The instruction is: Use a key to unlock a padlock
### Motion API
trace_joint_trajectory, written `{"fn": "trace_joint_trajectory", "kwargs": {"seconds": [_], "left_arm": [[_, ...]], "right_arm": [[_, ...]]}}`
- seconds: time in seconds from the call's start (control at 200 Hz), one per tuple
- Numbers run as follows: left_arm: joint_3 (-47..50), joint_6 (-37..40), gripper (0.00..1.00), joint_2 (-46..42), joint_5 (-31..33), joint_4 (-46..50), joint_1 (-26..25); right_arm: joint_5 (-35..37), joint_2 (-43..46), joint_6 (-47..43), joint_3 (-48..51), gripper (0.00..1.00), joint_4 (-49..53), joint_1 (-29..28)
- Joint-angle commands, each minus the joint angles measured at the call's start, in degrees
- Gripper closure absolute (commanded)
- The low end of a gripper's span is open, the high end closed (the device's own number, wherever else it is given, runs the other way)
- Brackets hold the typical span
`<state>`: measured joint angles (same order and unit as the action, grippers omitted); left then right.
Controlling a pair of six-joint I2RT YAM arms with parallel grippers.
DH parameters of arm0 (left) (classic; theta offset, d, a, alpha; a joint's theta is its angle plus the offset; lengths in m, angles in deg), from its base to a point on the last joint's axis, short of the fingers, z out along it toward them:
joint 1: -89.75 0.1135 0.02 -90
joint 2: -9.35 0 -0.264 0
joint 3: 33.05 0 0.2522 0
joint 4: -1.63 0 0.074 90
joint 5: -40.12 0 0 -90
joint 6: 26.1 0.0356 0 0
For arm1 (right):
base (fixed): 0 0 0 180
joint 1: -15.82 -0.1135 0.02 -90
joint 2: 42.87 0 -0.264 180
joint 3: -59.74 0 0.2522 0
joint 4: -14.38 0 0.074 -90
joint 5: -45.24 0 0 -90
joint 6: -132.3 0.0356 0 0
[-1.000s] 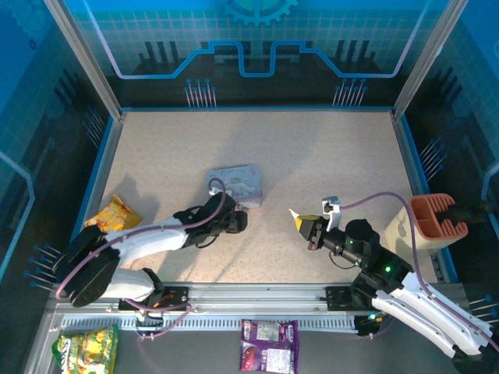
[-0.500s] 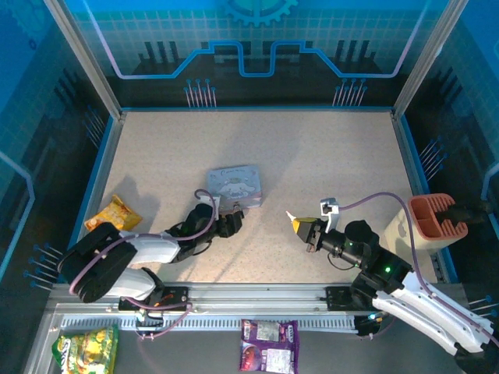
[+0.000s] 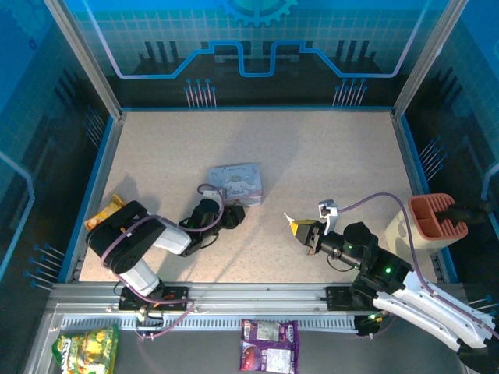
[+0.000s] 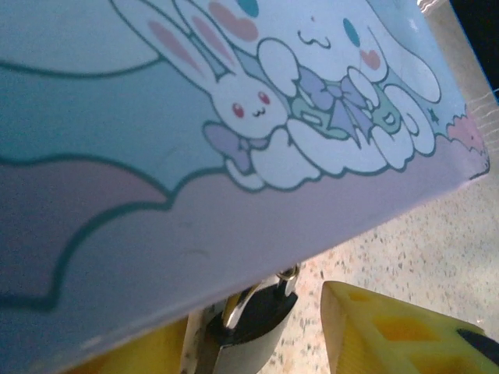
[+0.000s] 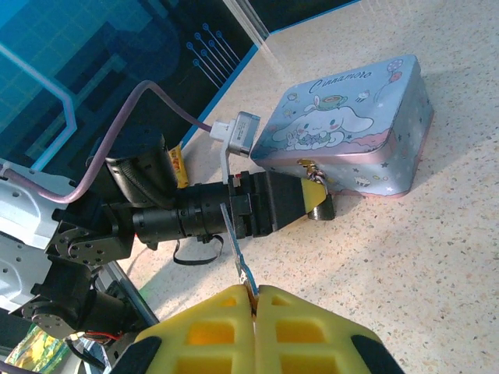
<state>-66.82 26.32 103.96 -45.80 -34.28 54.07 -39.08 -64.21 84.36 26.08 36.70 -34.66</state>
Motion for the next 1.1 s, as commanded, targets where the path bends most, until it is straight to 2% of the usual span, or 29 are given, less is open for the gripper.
{"fn": "trace_joint_trajectory", "kwargs": {"seconds": [0.0, 0.155, 0.34, 0.645, 0.755, 0.821, 0.921, 1.096], "left_arm": [[-2.2, -1.8, 0.54, 3.2, -2.8, 0.6, 0.5], [-2.4, -2.4, 0.62, 4.0, -2.6, 0.5, 0.5], [-2.6, -2.5, 0.78, 3.9, -3.0, 0.7, 0.5], [-0.5, -9.0, 0.84, -0.3, -5.0, -0.3, 0.4], [0.9, -12.1, 0.87, -2.4, -5.7, -1.3, 0.4], [1.5, -13.8, 0.87, -4.0, -6.1, -1.7, 0.4], [1.8, -15.8, 0.87, -6.2, -7.5, -1.9, 0.4], [0.9, -17.6, 0.88, -10.1, -8.8, 1.1, 0.4]], "right_arm": [[1.4, 0.6, 0.7, -0.8, 1.0, 0.1, -0.8], [1.6, 0.3, 0.6, -0.7, 1.0, -0.1, -1.0], [1.6, -0.4, 0.8, -0.6, 1.0, -1.0, -1.1], [0.9, -5.7, 6.2, -0.3, 1.0, -2.3, -0.8], [-2.7, -9.5, 10.3, 1.1, 1.0, -7.5, 0.6], [-8.3, -13.5, 14.0, 2.5, 1.0, -12.6, 3.1], [-15.5, -20.3, 17.7, 1.6, 1.0, -13.8, 6.5], [-17.2, -26.7, 20.8, 1.7, 1.0, -18.2, 6.9]]}}
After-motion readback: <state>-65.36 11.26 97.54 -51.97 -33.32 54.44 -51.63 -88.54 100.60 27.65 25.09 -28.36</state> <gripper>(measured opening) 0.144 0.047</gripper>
